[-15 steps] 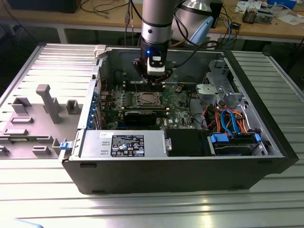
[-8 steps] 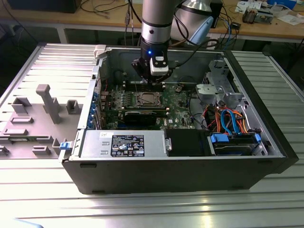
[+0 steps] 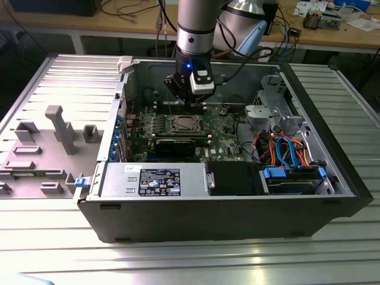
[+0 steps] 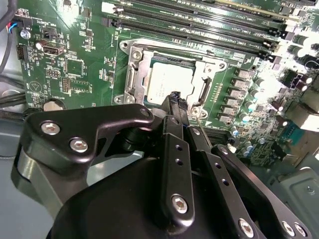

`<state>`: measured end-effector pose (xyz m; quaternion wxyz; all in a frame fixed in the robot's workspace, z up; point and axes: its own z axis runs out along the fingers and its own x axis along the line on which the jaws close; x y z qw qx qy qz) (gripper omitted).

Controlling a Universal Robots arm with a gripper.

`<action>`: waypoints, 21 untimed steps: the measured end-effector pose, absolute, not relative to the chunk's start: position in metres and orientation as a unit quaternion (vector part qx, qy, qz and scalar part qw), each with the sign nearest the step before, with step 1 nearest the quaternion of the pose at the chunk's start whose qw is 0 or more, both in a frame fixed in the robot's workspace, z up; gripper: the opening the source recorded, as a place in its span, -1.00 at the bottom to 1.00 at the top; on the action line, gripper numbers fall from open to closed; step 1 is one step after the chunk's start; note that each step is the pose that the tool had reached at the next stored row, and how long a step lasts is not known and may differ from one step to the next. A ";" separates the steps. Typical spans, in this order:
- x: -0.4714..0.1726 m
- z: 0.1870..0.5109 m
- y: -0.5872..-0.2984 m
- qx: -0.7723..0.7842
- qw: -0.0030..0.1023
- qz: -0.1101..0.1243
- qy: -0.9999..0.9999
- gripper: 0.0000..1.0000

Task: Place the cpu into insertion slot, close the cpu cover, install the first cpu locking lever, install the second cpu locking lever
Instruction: 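Install the first cpu locking lever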

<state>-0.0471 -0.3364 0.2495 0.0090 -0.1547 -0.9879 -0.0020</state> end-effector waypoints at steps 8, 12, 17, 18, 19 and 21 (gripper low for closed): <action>-0.047 0.250 -0.336 -0.145 0.009 -0.002 -0.989 -0.79; -0.047 0.249 -0.336 -0.111 0.009 -0.002 -0.994 -0.79; -0.048 0.250 -0.337 -0.087 0.009 -0.001 -0.996 -0.79; -0.048 0.251 -0.337 -0.087 0.009 -0.001 -0.996 -0.79; -0.048 0.253 -0.337 -0.087 0.009 -0.002 -0.996 -0.79; -0.048 0.256 -0.337 -0.086 0.009 -0.002 -0.996 -0.79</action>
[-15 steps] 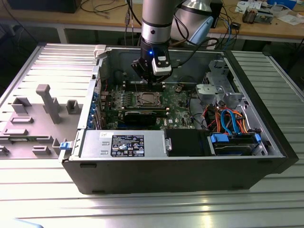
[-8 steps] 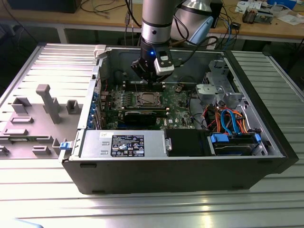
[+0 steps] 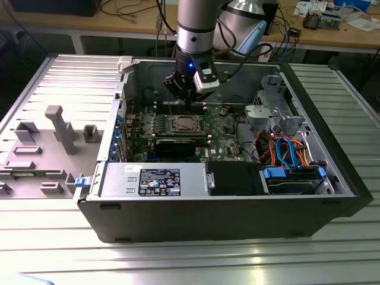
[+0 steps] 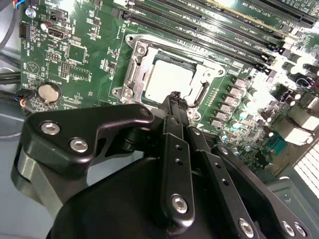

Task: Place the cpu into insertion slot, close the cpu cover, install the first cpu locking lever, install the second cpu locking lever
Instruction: 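Install the first cpu locking lever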

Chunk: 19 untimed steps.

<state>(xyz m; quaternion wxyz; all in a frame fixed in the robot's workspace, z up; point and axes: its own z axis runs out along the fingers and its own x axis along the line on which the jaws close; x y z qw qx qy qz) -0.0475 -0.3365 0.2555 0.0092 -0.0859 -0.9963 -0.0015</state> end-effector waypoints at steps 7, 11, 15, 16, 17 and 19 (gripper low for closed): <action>-0.050 0.256 -0.337 -0.081 -0.009 -0.003 -0.997 -0.79; -0.052 0.256 -0.336 -0.080 -0.017 -0.004 -0.997 -0.79; -0.053 0.256 -0.337 -0.080 -0.017 -0.004 -0.997 -0.79; -0.053 0.256 -0.337 -0.080 -0.017 -0.004 -0.997 -0.79; -0.053 0.256 -0.337 -0.080 -0.017 -0.004 -0.997 -0.79; -0.053 0.256 -0.337 -0.080 -0.017 -0.004 -0.997 -0.79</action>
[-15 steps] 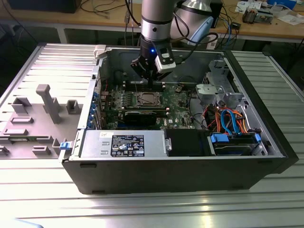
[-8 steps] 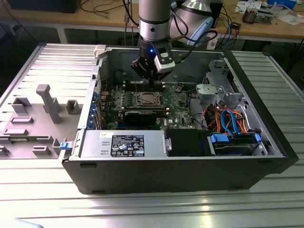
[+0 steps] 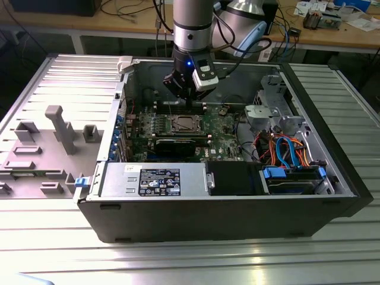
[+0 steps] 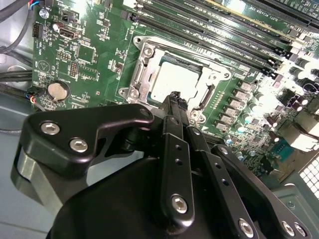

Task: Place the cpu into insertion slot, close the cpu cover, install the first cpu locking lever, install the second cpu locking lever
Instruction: 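Install the first cpu locking lever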

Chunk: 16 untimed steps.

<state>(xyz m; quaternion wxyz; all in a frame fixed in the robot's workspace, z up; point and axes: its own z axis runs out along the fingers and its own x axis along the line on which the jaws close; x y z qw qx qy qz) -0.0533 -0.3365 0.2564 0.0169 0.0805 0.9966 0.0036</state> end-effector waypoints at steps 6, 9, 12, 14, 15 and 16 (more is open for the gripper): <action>-0.054 0.256 -0.337 0.080 0.017 0.004 0.997 -0.79; -0.056 0.256 -0.337 0.072 0.017 0.004 0.997 -0.79; -0.056 0.257 -0.337 0.060 0.017 0.004 0.998 -0.79; -0.057 0.258 -0.337 0.057 0.017 0.004 0.998 -0.79; -0.057 0.258 -0.336 0.055 0.017 0.004 0.998 -0.79; -0.059 0.258 -0.337 0.054 0.017 0.004 0.998 -0.79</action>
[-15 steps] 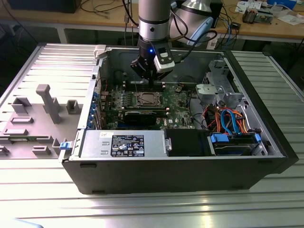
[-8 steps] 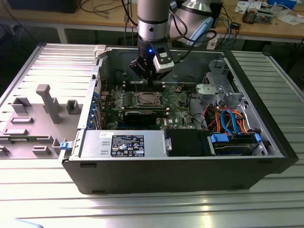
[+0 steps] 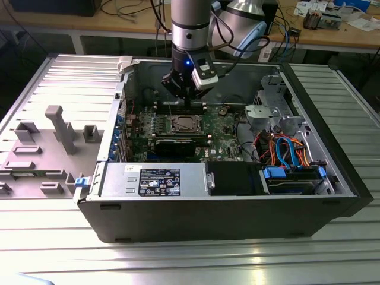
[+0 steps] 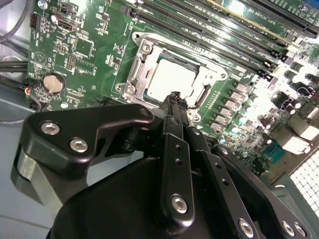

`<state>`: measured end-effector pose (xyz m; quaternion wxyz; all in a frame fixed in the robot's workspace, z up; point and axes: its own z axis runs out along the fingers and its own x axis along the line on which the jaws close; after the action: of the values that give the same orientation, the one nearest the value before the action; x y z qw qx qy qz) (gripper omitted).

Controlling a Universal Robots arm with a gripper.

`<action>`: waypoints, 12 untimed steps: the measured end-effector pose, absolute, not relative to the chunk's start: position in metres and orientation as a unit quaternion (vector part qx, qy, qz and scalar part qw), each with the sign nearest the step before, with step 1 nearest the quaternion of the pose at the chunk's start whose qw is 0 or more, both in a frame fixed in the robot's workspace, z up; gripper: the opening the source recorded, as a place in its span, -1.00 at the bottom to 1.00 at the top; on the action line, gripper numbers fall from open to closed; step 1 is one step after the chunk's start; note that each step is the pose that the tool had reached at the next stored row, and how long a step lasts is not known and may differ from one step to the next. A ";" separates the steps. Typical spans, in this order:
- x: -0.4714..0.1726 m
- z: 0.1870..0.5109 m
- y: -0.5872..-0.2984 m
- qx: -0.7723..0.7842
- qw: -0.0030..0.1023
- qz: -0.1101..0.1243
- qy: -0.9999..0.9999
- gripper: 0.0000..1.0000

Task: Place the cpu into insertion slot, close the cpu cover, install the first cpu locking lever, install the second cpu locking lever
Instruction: 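Install the first cpu locking lever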

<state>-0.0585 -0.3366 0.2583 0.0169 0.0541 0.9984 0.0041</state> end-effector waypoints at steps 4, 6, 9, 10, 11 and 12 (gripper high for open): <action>-0.064 0.258 -0.337 0.052 0.017 0.004 0.999 -0.79; -0.070 0.258 -0.337 0.051 0.017 0.004 0.999 -0.79; -0.076 0.258 -0.337 0.051 0.017 0.004 0.999 -0.79; -0.077 0.258 -0.337 0.051 0.017 0.004 0.999 -0.79; -0.079 0.258 -0.337 0.051 0.017 0.004 0.999 -0.79; -0.081 0.258 -0.337 0.051 0.017 0.004 0.999 -0.79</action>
<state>-0.0808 -0.3365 0.2582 0.0170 0.0514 0.9985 0.0044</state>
